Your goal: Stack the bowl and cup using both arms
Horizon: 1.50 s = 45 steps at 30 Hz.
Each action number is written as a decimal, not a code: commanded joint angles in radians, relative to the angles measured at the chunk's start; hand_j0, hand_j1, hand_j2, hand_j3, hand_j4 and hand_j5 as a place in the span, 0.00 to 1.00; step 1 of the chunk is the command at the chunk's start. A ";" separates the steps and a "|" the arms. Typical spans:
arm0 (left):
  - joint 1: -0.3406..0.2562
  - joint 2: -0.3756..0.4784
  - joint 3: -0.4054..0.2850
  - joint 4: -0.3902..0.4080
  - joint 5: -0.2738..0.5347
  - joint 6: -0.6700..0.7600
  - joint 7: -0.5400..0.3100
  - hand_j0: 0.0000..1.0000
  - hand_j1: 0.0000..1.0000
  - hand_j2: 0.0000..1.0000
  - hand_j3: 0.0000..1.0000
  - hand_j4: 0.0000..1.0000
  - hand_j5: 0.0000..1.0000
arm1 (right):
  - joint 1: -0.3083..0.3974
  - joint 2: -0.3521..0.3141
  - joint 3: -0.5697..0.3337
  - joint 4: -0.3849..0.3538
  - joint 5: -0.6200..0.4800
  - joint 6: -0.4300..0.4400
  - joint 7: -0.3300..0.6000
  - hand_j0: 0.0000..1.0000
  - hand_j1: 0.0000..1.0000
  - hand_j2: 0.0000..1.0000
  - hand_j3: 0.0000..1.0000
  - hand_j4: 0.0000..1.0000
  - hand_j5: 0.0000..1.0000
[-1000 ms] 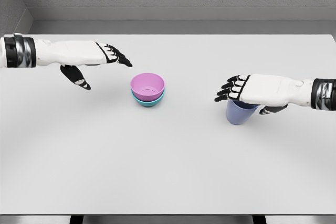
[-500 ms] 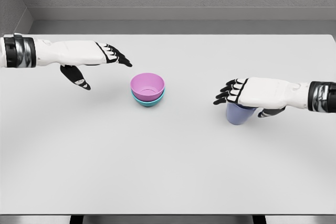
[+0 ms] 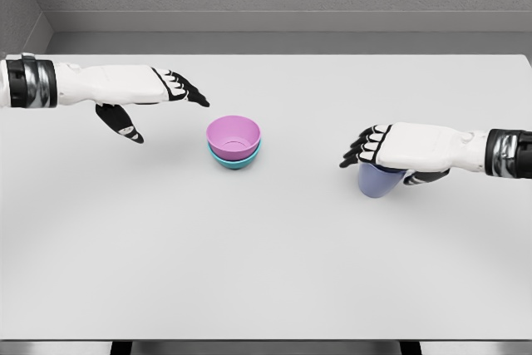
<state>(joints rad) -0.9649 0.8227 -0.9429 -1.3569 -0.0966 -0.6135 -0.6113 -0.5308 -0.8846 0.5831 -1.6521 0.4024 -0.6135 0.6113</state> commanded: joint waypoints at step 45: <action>0.005 0.010 0.001 -0.008 0.006 0.003 0.000 1.00 1.00 1.00 1.00 1.00 1.00 | -0.015 0.035 -0.009 0.025 -0.008 0.003 0.000 0.61 0.61 0.61 0.61 0.61 0.61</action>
<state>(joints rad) -0.9603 0.8318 -0.9428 -1.3652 -0.0966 -0.6135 -0.6113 -0.5461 -0.8501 0.5757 -1.6274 0.4001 -0.6139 0.6107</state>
